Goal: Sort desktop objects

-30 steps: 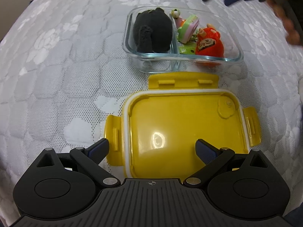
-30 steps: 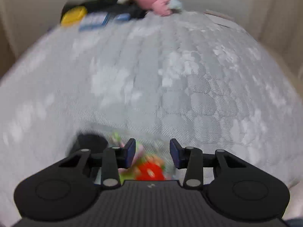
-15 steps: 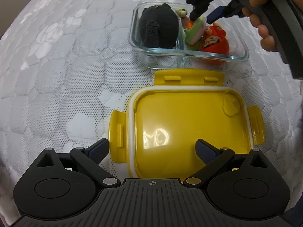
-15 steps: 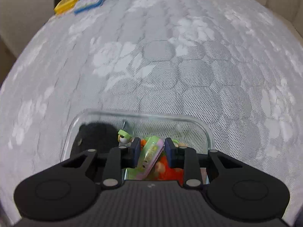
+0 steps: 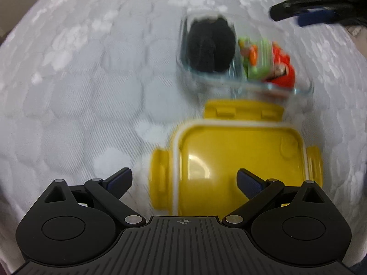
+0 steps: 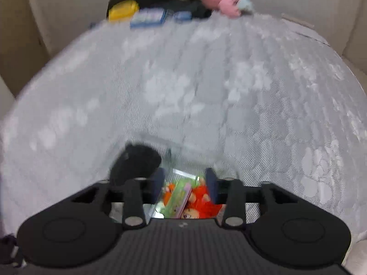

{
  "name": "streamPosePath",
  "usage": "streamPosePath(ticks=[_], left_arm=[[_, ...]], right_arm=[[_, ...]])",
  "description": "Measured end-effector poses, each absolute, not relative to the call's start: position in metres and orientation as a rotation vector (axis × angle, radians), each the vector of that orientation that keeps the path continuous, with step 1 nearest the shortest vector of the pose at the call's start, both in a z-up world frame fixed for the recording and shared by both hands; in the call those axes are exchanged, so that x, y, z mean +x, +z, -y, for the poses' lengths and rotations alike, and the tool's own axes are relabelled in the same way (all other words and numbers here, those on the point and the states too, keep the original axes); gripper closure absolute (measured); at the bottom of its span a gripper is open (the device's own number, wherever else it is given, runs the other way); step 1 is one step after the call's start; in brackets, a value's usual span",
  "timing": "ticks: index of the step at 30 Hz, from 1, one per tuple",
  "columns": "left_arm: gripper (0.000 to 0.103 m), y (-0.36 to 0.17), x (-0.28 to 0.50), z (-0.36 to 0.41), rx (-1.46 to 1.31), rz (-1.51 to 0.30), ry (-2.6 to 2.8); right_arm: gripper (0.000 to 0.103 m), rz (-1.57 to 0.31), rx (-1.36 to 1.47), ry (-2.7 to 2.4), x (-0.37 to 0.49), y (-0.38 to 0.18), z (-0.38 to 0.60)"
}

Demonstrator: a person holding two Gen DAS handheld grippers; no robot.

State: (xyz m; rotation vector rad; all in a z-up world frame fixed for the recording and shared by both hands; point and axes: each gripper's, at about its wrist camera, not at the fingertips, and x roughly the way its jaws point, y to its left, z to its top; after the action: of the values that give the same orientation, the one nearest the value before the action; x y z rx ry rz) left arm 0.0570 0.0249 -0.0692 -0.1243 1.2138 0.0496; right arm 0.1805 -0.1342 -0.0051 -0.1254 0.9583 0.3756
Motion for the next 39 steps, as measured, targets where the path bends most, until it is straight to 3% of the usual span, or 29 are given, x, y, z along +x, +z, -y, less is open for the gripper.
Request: streamPosePath(ticks=[2,12,13,15,16,20,22,24,26,39], left_arm=[[0.003,-0.053,0.067,-0.024,-0.111,-1.161,0.012],[0.004,-0.02,0.142,-0.003,0.102,-1.029,-0.104],[0.008,-0.022,0.148,-0.004,0.091,-1.042,-0.132],[0.053,-0.028,0.165,-0.012,0.027,-1.1,-0.184],[0.057,-0.033,0.172,-0.019,-0.027,-1.124,-0.188],[0.058,-0.054,0.191,-0.032,-0.101,-1.156,-0.114],[0.053,-0.059,0.195,-0.028,-0.094,-1.141,-0.093],[0.036,-0.06,0.197,-0.024,-0.101,-1.135,-0.102],[0.029,-0.062,0.198,-0.022,-0.104,-1.127,-0.105],[0.04,-0.064,0.182,-0.022,-0.011,-1.1,-0.118]], right_arm=[[0.04,-0.963,-0.056,0.404,0.175,0.005,0.151],[0.046,-0.964,-0.202,0.412,0.143,-0.003,0.196],[0.045,-0.975,-0.199,0.425,0.146,-0.006,0.198],[0.039,-0.983,-0.193,0.434,0.155,-0.009,0.2],[0.036,-0.983,-0.189,0.436,0.16,-0.011,0.201],[0.034,-0.964,-0.116,0.36,0.176,-0.019,0.208],[0.034,-0.99,-0.08,0.336,0.181,-0.026,0.209],[0.033,-1.03,-0.084,0.334,0.182,-0.033,0.208],[0.032,-1.069,-0.089,0.336,0.182,-0.04,0.206],[0.026,-1.08,-0.088,0.305,0.18,-0.044,0.204]])
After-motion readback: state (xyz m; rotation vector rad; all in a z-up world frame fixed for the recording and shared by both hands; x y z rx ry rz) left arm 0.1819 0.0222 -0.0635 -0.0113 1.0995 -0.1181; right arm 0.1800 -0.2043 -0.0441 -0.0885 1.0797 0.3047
